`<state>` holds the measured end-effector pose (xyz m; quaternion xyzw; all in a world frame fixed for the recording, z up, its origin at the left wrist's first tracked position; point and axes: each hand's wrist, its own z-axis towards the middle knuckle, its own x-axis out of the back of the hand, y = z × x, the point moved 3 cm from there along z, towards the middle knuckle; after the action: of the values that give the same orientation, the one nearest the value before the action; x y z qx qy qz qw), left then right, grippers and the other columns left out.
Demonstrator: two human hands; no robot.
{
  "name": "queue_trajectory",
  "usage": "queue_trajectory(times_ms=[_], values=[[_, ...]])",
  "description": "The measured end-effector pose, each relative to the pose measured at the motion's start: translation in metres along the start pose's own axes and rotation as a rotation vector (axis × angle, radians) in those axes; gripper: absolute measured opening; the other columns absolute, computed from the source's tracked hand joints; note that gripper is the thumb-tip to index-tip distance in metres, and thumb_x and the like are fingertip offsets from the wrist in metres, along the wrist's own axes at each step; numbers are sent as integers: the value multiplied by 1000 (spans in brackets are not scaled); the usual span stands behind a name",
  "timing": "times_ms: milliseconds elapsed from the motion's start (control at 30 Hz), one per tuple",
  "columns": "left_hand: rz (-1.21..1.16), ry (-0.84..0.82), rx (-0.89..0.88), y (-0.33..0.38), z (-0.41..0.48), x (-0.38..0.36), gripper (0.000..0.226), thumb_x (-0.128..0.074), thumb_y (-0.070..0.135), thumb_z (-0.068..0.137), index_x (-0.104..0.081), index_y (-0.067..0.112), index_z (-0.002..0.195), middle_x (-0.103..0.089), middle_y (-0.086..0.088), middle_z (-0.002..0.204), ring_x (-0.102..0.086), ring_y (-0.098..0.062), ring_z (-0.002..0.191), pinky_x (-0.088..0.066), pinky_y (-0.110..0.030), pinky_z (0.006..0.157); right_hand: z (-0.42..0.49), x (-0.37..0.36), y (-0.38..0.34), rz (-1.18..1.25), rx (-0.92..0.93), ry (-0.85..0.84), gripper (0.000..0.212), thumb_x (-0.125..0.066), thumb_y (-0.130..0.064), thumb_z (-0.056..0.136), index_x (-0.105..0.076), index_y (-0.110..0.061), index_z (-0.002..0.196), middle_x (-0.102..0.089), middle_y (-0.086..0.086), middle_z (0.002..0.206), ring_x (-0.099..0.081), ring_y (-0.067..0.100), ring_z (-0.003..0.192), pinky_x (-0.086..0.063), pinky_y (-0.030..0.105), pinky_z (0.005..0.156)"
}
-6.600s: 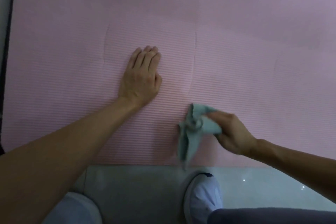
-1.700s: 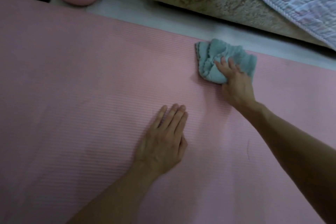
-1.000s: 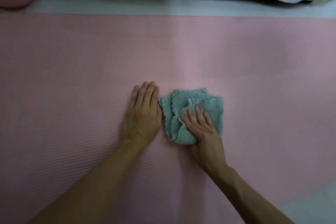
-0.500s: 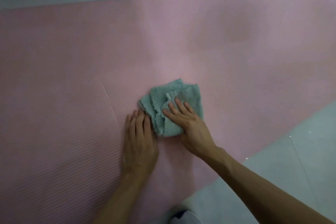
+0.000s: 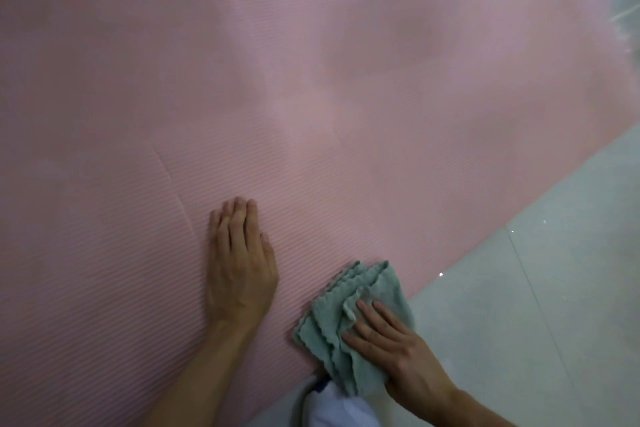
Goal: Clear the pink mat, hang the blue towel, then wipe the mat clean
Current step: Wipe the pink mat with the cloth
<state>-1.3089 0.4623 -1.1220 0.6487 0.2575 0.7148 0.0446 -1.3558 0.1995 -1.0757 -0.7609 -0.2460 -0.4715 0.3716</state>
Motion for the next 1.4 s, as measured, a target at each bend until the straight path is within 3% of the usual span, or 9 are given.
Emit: queue_trajectory(times_ms=[200,333,500,633,733,833,933,1267,1400], values=[[52,-64,-15,4,1,3,45,-33,11,100,-41,-11,139,-45,-30,140,-39,-42,133,-23,-51,118,2,-6,28,-97,213,-104,47,-26,-11,101,-52,-17,140,-42,2,150,-32,27,144,-32,48,113],[187,-256,-67,2,1,10,53,-31,15,98,-33,-12,143,-36,-31,146,-33,-44,137,-18,-53,119,6,0,27,-126,236,-163,47,-28,-5,99,-50,-14,139,-43,5,149,-33,27,143,-24,44,118],[328,-569,-95,23,-14,56,63,-36,11,89,-21,-9,146,-22,-27,153,-25,-38,141,-22,-45,117,8,4,12,-151,153,-233,65,-39,1,75,-52,-13,138,-51,7,143,-37,29,140,-29,46,114],[237,-688,-74,57,-67,96,36,-42,9,90,-45,4,125,-44,-12,127,-43,-27,117,-36,-34,96,24,24,-7,-146,59,-312,69,-30,0,67,-64,-10,126,-63,11,129,-49,36,131,-39,46,109],[190,-758,15,74,-120,125,29,-43,12,91,-48,7,119,-45,-10,122,-44,-26,114,-39,-33,89,36,46,-27,-10,-211,-430,67,-40,2,78,-53,-26,138,-49,10,144,-44,33,134,-43,41,106],[228,-800,50,88,-158,160,27,-37,8,92,-48,9,117,-46,-7,121,-45,-23,112,-31,-30,76,43,77,-53,64,-383,-428,58,-44,0,80,-58,-26,130,-66,13,119,-59,36,107,-50,40,85],[220,-796,103,96,-167,197,25,-39,7,92,-48,10,116,-47,-7,120,-46,-22,109,-27,-28,74,34,117,-71,42,-388,-334,39,-45,1,81,-61,-12,114,-69,17,100,-61,39,90,-40,34,66],[150,-715,223,151,-113,331,26,-44,23,97,-54,4,113,-55,-11,117,-55,-27,103,-36,-32,72,-15,297,-66,-11,-414,-204,16,-49,-7,89,-58,-6,102,-68,18,89,-61,39,78,-37,32,58],[-56,-723,373,164,-109,345,26,-41,19,97,-61,5,106,-63,-13,108,-53,-24,82,-38,-28,67,-17,342,-72,-76,-379,-143,15,-49,-10,91,-58,-4,101,-68,18,87,-61,38,78,-37,33,59]])
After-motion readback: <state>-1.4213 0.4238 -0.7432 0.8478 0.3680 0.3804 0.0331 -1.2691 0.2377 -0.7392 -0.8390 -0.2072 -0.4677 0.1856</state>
